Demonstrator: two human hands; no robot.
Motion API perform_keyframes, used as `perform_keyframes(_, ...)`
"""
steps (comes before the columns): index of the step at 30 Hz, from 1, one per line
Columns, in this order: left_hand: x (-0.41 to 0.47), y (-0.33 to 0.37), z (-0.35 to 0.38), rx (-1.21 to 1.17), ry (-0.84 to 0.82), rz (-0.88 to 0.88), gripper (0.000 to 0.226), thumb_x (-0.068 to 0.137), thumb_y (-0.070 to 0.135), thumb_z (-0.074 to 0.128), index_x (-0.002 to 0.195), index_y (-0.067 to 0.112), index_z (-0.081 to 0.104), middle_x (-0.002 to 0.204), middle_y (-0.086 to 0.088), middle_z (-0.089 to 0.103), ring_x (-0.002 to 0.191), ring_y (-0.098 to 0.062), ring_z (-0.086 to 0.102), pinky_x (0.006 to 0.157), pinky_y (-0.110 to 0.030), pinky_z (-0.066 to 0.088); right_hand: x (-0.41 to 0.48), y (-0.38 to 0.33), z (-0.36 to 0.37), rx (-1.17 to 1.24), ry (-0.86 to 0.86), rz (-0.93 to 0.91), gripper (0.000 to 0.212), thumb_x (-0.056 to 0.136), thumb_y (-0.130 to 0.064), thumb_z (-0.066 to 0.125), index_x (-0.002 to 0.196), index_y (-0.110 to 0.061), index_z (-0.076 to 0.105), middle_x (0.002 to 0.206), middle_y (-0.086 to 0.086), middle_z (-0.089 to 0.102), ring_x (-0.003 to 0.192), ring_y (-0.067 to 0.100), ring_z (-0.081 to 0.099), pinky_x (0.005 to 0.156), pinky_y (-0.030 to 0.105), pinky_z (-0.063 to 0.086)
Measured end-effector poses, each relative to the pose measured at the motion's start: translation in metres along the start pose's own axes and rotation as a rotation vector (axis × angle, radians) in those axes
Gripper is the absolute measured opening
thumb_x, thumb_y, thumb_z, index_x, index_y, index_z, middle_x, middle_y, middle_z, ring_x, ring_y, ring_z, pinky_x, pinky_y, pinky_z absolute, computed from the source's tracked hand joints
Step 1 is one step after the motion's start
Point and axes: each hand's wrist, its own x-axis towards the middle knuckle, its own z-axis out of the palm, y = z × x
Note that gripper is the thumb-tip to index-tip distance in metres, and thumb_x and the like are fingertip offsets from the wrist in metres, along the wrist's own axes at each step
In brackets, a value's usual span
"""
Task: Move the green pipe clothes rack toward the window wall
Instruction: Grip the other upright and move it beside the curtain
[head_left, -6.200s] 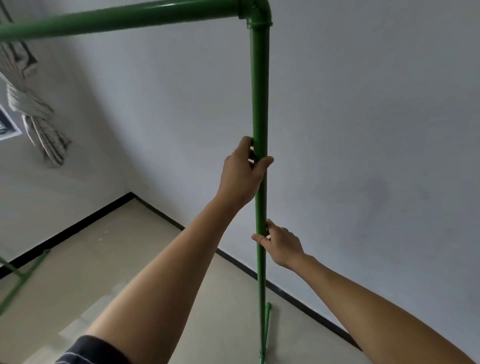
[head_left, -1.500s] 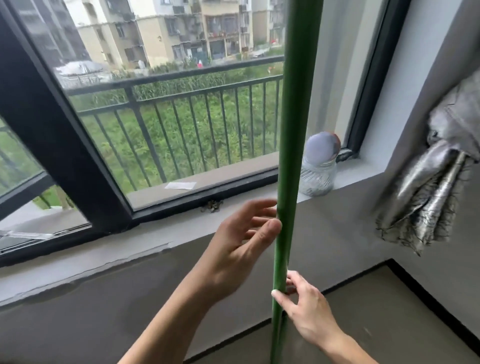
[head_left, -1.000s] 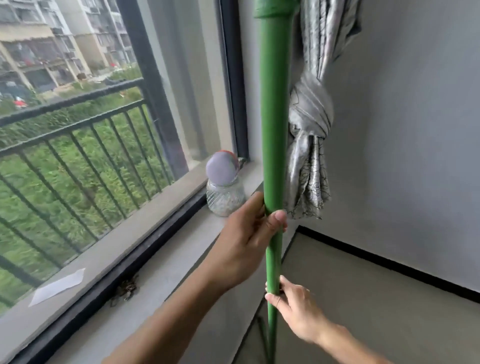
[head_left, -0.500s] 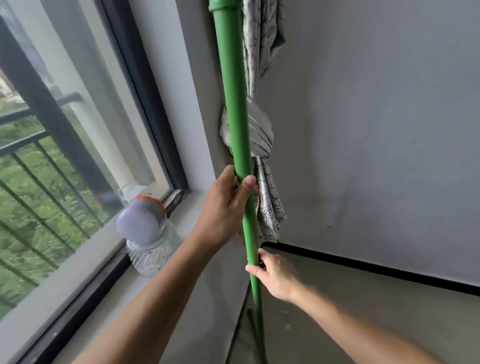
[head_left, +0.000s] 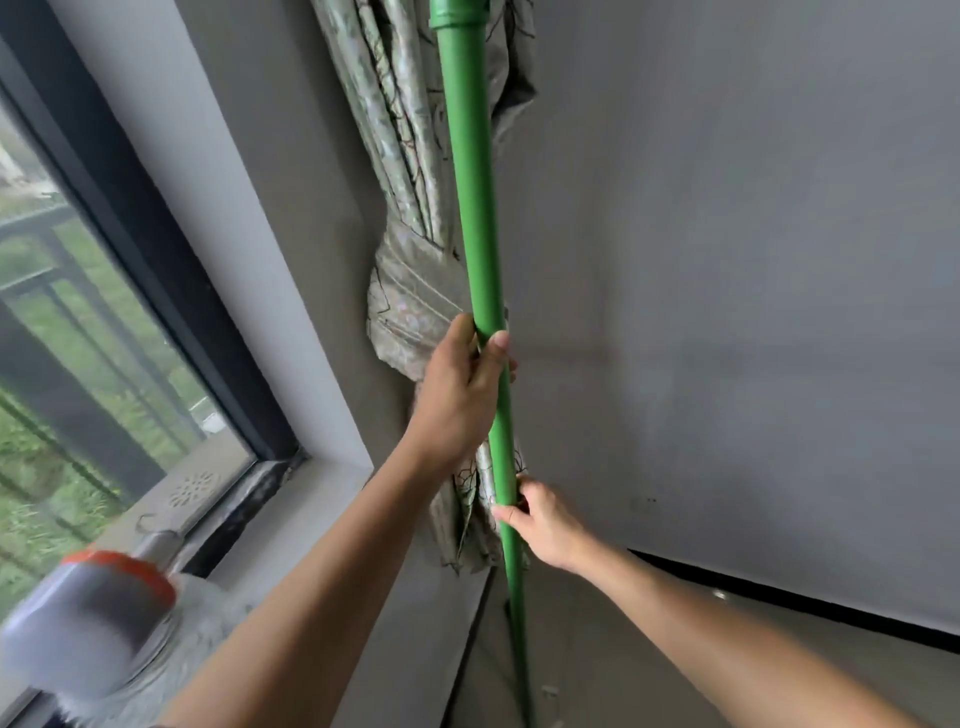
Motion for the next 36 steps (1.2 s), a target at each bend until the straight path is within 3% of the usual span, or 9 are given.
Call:
perform_keyframes(4, 0.044, -0.020, 0.018, 0.007, -0.060, 0.016, 0.034, 0.089, 0.036, 0.045, 0.091, 0.003, 0.049, 0.077, -0.013, 0.065, 0.079, -0.039, 0.063, 0.073, -0.056, 0.053, 0.038, 0.010, -0.012, 0.032, 0.065, 0.022, 0.016, 0.089, -0.025, 0.066, 0.085, -0.023, 0.051, 0.080, 0.005, 0.061, 0.074, 0.024, 0.060, 0.069, 0.036, 0.049)
perform_keyframes(9, 0.103, -0.036, 0.033, 0.020, -0.128, 0.035, 0.030, 0.087, 0.037, 0.044, 0.088, 0.007, 0.047, 0.076, -0.006, 0.064, 0.080, -0.037, 0.065, 0.075, -0.055, 0.053, 0.090, 0.021, -0.027, 0.006, 0.140, 0.099, 0.016, 0.087, -0.029, 0.067, 0.084, -0.023, 0.053, 0.080, 0.007, 0.064, 0.078, 0.031, 0.065, 0.073, 0.042, 0.053)
perform_keyframes(14, 0.148, -0.051, 0.044, 0.042, -0.167, 0.046, 0.030, 0.091, 0.032, 0.046, 0.091, 0.003, 0.051, 0.083, -0.015, 0.069, 0.081, -0.037, 0.065, 0.076, -0.054, 0.053, 0.125, 0.025, -0.043, -0.060, 0.188, 0.168, 0.024, 0.088, -0.034, 0.065, 0.099, -0.013, 0.062, 0.089, 0.011, 0.073, 0.079, 0.030, 0.068, 0.066, 0.036, 0.049)
perform_keyframes(18, 0.184, -0.053, 0.045, 0.093, -0.193, 0.064, 0.030, 0.090, 0.031, 0.051, 0.092, 0.001, 0.053, 0.077, -0.018, 0.064, 0.071, -0.036, 0.060, 0.071, -0.052, 0.052, 0.153, 0.022, -0.058, -0.069, 0.145, 0.189, 0.025, 0.090, -0.034, 0.063, 0.106, -0.014, 0.062, 0.096, 0.012, 0.074, 0.082, 0.030, 0.070, 0.073, 0.040, 0.055)
perform_keyframes(22, 0.215, -0.059, 0.048, 0.125, -0.180, 0.059, 0.023, 0.092, 0.023, 0.053, 0.094, 0.000, 0.050, 0.065, -0.002, 0.048, 0.060, -0.023, 0.048, 0.061, -0.043, 0.046, 0.186, 0.022, -0.070, -0.063, 0.133, 0.164, 0.028, 0.091, -0.035, 0.062, 0.112, -0.016, 0.061, 0.104, 0.008, 0.073, 0.087, 0.026, 0.070, 0.078, 0.040, 0.058)
perform_keyframes(27, 0.239, -0.063, 0.057, 0.156, -0.137, 0.003, 0.018, 0.094, 0.024, 0.051, 0.096, 0.006, 0.049, 0.068, -0.001, 0.048, 0.061, -0.018, 0.049, 0.061, -0.039, 0.045, 0.218, 0.033, -0.081, -0.135, 0.072, 0.118, 0.034, 0.091, -0.043, 0.059, 0.117, -0.021, 0.058, 0.106, 0.005, 0.073, 0.090, 0.026, 0.070, 0.081, 0.040, 0.058)
perform_keyframes(32, 0.251, -0.066, 0.068, 0.200, -0.112, 0.044, 0.013, 0.094, 0.024, 0.051, 0.089, 0.013, 0.046, 0.061, 0.003, 0.045, 0.052, -0.010, 0.045, 0.054, -0.030, 0.040, 0.235, 0.051, -0.096, -0.190, 0.036, 0.036, 0.037, 0.089, -0.049, 0.059, 0.116, -0.024, 0.056, 0.095, 0.002, 0.074, 0.079, 0.024, 0.071, 0.073, 0.041, 0.059)
perform_keyframes(36, 0.247, -0.069, 0.070, 0.225, -0.063, 0.060, 0.013, 0.094, 0.024, 0.051, 0.092, 0.011, 0.048, 0.066, -0.009, 0.054, 0.053, -0.014, 0.050, 0.054, -0.041, 0.046, 0.241, 0.065, -0.090, -0.221, 0.029, -0.039, 0.041, 0.089, -0.055, 0.055, 0.117, -0.025, 0.052, 0.089, 0.002, 0.074, 0.073, 0.024, 0.070, 0.069, 0.042, 0.059)
